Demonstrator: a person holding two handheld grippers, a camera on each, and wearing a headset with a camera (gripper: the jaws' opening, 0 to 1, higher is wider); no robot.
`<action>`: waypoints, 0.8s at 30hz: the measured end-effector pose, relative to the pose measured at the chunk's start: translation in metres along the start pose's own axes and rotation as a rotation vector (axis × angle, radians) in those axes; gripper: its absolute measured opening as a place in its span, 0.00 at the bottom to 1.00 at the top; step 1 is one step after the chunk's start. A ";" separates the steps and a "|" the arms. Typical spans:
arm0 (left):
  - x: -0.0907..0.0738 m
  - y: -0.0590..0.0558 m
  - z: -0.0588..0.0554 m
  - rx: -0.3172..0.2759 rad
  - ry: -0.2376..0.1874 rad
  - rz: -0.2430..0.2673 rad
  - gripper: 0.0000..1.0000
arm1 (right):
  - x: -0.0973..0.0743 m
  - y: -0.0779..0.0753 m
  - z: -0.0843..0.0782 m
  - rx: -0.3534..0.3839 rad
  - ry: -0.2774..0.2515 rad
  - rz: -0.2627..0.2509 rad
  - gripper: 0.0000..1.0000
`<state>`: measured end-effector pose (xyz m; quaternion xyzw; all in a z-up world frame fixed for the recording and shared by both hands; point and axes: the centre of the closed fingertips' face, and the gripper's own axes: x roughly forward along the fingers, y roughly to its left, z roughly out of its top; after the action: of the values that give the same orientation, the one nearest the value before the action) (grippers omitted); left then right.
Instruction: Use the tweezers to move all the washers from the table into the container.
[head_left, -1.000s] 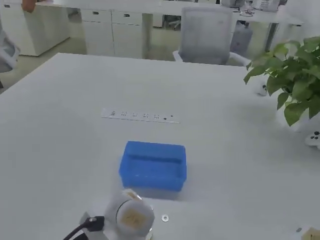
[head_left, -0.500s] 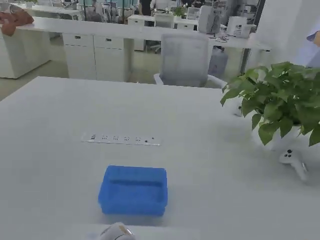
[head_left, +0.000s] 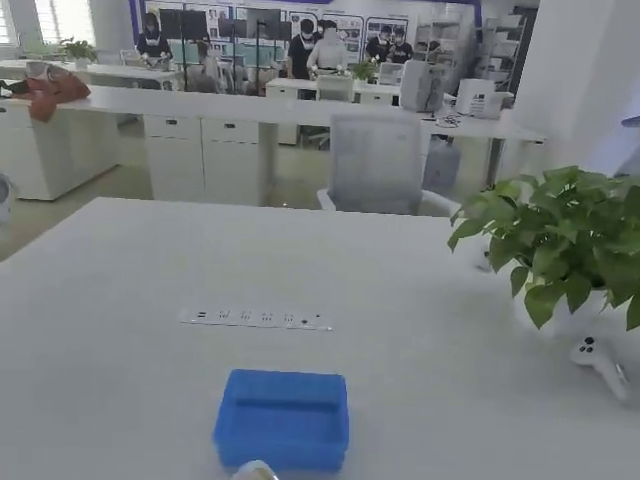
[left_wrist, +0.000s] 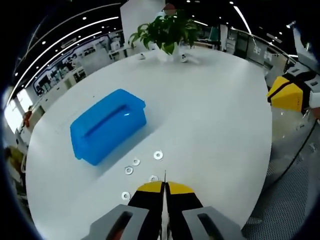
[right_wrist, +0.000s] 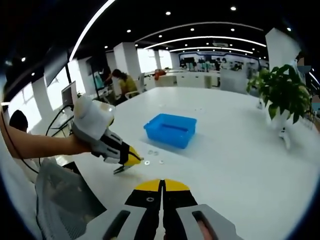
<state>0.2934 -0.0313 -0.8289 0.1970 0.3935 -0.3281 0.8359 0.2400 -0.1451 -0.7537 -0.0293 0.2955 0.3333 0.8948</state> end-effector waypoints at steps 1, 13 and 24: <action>-0.005 0.002 0.002 0.007 -0.009 0.007 0.00 | 0.000 0.003 0.000 -0.005 -0.003 0.006 0.00; -0.079 -0.002 0.040 -0.018 -0.206 -0.092 0.00 | 0.005 0.038 0.021 -0.190 -0.021 0.098 0.00; -0.129 -0.037 0.079 0.164 -0.308 -0.228 0.00 | 0.017 0.073 0.044 -0.388 0.016 0.306 0.12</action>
<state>0.2479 -0.0531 -0.6813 0.1662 0.2528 -0.4777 0.8248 0.2281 -0.0677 -0.7164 -0.1579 0.2341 0.5152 0.8092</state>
